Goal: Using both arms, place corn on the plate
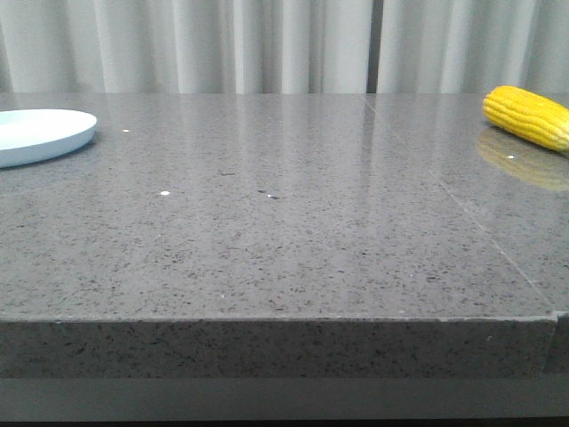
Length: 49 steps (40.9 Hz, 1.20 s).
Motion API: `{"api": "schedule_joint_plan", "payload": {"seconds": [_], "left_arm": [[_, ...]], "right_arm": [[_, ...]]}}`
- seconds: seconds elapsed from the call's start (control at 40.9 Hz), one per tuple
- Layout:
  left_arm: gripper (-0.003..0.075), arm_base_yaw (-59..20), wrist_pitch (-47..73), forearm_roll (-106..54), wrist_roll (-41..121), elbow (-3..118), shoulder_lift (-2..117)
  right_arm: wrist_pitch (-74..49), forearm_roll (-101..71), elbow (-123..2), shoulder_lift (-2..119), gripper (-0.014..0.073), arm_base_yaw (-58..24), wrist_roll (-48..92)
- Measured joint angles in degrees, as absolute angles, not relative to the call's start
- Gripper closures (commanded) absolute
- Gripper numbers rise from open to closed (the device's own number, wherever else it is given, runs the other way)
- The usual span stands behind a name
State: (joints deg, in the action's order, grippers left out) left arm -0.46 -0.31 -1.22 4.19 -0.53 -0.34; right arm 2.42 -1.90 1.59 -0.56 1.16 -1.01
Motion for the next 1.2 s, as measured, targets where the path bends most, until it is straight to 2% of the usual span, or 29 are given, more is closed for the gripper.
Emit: {"api": "schedule_joint_plan", "payload": {"seconds": [0.857,1.028,1.199], "left_arm": [[0.0741,-0.46,-1.88,-1.22,4.19,-0.53,-0.34],[0.0741,-0.46,-4.49,-1.22,4.19,2.50,-0.34],[0.0741,-0.46,-3.43,-1.22,4.19,15.29,-0.06]], "right_arm": [[4.06,-1.90,0.83,-0.56,0.0661,1.16,-1.01],[-2.08,-1.90,-7.02,-0.56,0.0661,1.16,-1.01],[-12.01,-1.90,-19.60,0.32,0.0661,1.16,-1.01]]}}
